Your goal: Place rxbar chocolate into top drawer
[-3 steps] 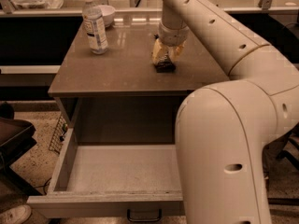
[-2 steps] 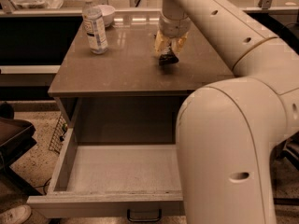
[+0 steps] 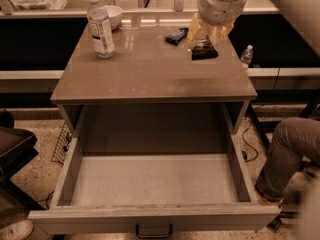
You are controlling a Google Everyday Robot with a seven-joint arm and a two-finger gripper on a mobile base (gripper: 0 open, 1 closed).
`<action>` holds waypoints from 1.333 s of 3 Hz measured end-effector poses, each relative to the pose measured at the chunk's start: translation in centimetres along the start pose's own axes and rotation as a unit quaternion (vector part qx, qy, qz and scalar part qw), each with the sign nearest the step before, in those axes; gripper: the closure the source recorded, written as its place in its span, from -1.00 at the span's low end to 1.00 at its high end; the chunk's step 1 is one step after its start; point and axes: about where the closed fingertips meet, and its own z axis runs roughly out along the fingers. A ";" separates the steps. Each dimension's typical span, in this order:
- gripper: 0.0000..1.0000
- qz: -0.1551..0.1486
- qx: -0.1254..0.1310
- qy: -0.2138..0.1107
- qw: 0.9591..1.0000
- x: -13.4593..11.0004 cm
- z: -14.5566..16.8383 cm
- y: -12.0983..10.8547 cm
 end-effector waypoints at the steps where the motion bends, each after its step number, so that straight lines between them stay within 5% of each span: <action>1: 1.00 0.003 -0.028 -0.042 0.999 5.2 -3.6 -1.4; 2: 1.00 -0.019 -0.070 -0.043 0.996 11.1 -2.5 -1.9; 3: 1.00 -0.060 -0.111 -0.004 0.992 16.7 0.7 -2.7; 4: 1.00 -0.094 -0.115 -0.003 0.989 17.3 0.9 -2.8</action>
Offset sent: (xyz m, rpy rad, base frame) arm -0.1964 -0.0880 -0.0906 0.1841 0.0063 0.2259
